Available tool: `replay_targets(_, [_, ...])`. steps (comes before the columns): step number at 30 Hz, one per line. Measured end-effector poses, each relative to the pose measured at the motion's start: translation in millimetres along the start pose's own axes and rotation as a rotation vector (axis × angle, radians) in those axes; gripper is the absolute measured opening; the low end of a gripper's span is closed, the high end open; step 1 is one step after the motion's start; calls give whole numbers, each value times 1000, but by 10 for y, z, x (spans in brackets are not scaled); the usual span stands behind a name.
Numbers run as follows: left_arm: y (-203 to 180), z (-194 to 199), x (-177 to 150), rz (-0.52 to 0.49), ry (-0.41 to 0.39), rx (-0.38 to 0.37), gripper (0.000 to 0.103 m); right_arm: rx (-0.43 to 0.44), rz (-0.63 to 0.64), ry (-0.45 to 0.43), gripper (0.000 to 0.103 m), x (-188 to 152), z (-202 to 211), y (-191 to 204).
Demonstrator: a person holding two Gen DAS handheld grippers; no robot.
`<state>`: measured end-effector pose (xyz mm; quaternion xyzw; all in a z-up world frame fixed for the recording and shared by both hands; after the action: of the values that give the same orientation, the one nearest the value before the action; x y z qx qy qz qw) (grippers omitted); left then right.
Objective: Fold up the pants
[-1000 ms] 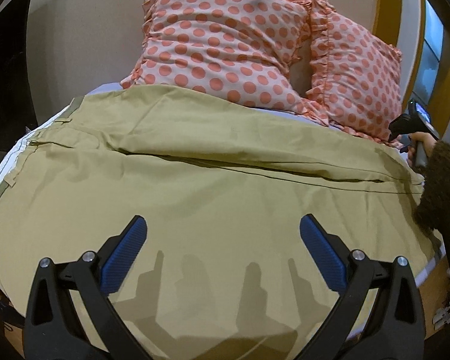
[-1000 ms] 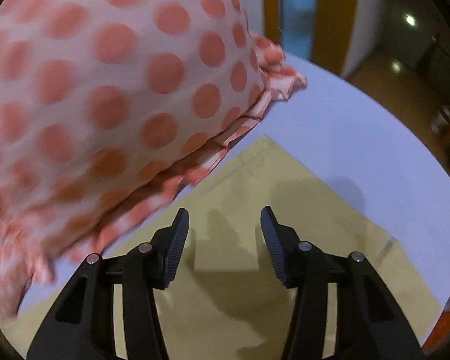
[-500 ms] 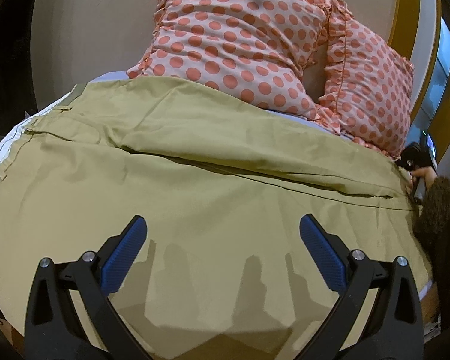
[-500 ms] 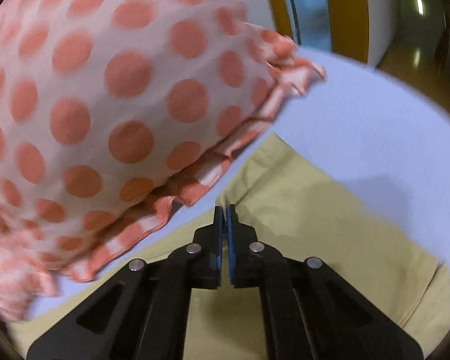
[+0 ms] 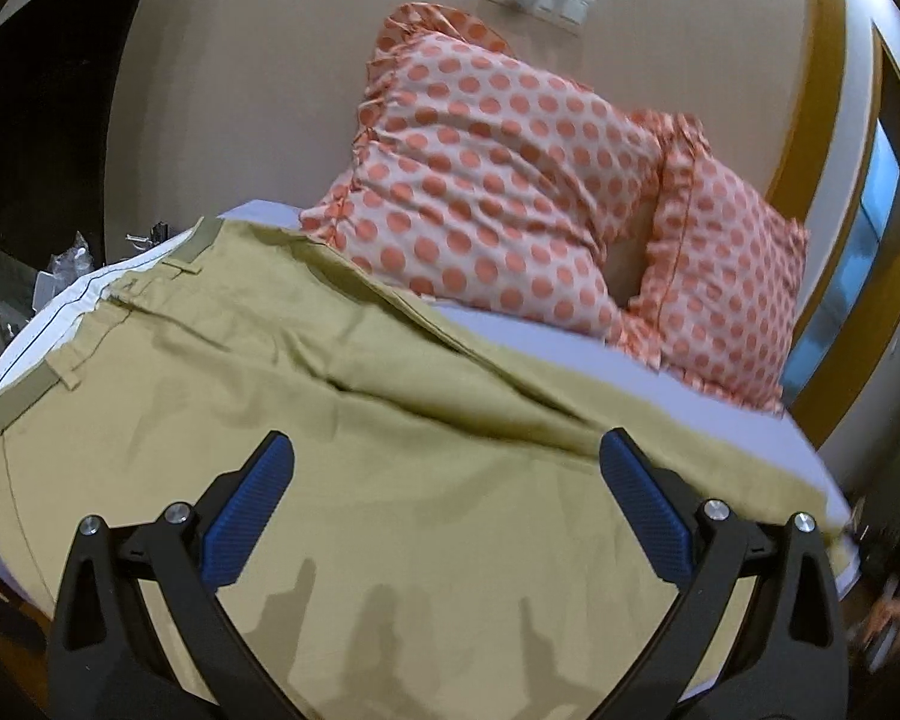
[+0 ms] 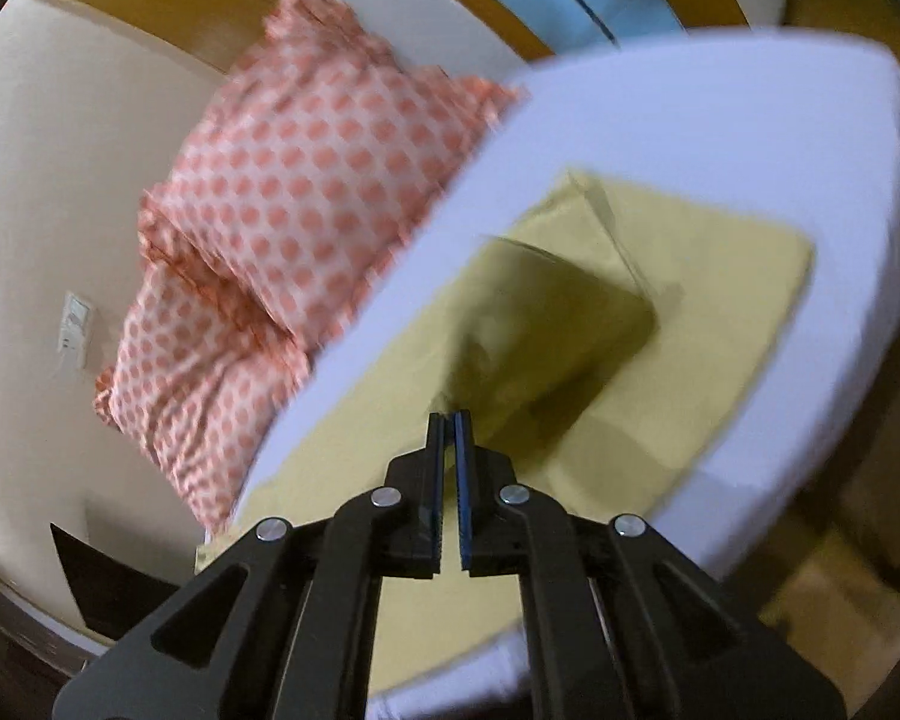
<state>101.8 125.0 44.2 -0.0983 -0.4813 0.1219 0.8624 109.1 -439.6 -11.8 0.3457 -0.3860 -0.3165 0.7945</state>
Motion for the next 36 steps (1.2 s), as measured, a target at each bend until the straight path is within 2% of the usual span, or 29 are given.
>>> replay_targets(2, [44,-50,94,24,23,-6,101,-5,-45,41,10,-87,1,-37])
replay_targets(4, [102,-95,166,49,40,-13,101,-8,-57,59,34,-110,-43,-51])
replay_targets(5, [123,-117,189,58,45,-18,101,-21,-55,59,38,-130,-51,-62])
replay_targets(8, [198,-284,297,98,87,-36,101,-63,-72,77,38,-194,-70,-96])
replay_targets(10, [243,-448,332,108,131,-21,101,-74,-97,56,37,-242,18,-85])
replay_targets(12, [256,-578,375,107,152,-1,101,-20,-52,38,38,-289,106,79])
replay_targets(14, [236,-683,419,85,152,24,101,5,-24,100,38,-404,38,177])
replay_targets(15, [222,-716,430,77,152,31,101,21,-36,155,38,-498,-34,207])
replay_targets(17, [159,-800,443,58,155,37,101,12,-64,197,38,-587,-124,183])
replay_targets(18, [131,-832,436,49,160,38,101,-16,-80,204,37,-612,-164,133])
replay_targets(24, [68,-1065,415,11,220,55,101,-23,-182,115,38,-472,-217,54])
replay_targets(25, [66,-1139,428,19,245,54,101,-21,-189,93,34,-443,-233,51])
replay_targets(26, [63,-1184,440,24,260,49,101,-24,-188,69,29,-403,-256,39])
replay_targets(27, [55,-1268,474,36,284,40,101,-45,-177,40,9,-354,-285,-3])
replay_targets(28, [49,-1355,517,47,302,36,101,-26,-174,16,2,-314,-310,-39])
replay_targets(33, [41,-1840,666,61,397,79,100,91,-159,-74,2,-198,-242,15])
replay_targets(35, [91,-2053,666,81,446,116,95,107,-144,-87,2,-144,-212,70])
replay_targets(36, [121,-2153,655,95,470,131,89,118,-135,-96,2,-102,-190,93])
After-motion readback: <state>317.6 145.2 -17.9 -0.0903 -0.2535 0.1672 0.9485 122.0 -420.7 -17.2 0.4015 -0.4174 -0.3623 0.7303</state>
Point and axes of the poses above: each gripper's, at about its wrist camera, not at the fingertips, and z roughly against the way its jaws point, y to its left, x to its top, the point moved 8 cm from there along -z, roughly the way its jaws point, and after that the axes turned 5 degrees about x, right-handed, at the moved point
